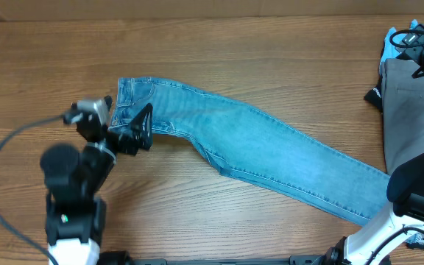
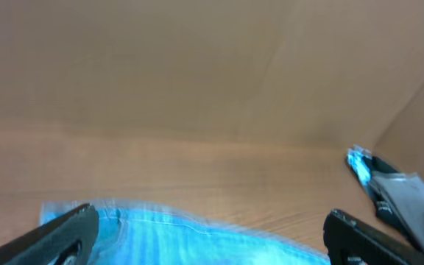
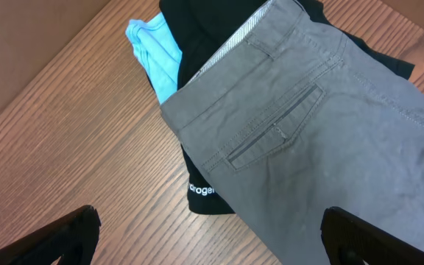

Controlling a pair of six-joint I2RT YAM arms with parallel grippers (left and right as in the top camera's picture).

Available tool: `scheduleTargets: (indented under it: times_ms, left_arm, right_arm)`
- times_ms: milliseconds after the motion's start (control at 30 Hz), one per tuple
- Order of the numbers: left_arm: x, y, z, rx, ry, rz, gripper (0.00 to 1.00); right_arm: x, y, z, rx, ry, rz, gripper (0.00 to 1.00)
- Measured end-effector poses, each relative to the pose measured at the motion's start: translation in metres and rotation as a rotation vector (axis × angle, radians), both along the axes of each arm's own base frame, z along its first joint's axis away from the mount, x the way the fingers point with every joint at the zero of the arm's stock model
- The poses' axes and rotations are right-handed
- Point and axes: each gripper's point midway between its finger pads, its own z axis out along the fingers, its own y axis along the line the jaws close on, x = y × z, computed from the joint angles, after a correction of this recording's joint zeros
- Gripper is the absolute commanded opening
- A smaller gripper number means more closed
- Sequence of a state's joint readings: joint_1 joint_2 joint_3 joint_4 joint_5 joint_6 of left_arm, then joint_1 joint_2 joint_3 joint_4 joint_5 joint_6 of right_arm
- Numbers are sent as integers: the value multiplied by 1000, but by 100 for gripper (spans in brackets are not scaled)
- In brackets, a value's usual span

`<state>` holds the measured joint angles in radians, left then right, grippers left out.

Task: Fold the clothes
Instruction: 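Reach the left gripper to the jeans waistband and grasp it, then drag the waistband left with the left gripper to straighten the jeans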

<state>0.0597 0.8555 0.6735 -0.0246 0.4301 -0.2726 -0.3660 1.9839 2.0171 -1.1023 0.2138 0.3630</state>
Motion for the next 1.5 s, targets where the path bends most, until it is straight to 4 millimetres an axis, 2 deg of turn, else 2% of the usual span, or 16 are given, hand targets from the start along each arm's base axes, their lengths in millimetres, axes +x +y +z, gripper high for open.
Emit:
scheduleTargets:
  times_ms: [167,233,300,367,500,733,900,1200,1500]
  left_arm:
    - [28,-4,-3,-50,336,-24,100]
    - [39,-7,-2,-70,396,-50,100]
    - [45,-15,-9,-101,468,-92,100]
    - [50,-21,-22,-132,525,-130,100]
    - [57,-27,-63,-189,673,-156,100]
    - [45,-29,-126,-353,1007,-51,100]
    - [32,-12,-160,-392,1188,152,100]
    - [16,14,-176,-382,1283,385,100]
    - [-7,43,-176,-260,1355,556,100]
  right_arm:
    - [0,0,0,1,0,0,100]
    - [0,0,0,0,0,0,100]
    - [0,0,0,0,1,1,100]
    - [0,0,0,0,0,1,100]
    - [0,0,0,0,0,0,100]
    - [0,0,0,1,1,0,100]
    - [0,0,0,1,1,0,100]
    - [0,0,0,0,1,0,100]
    - [0,0,0,1,1,0,100]
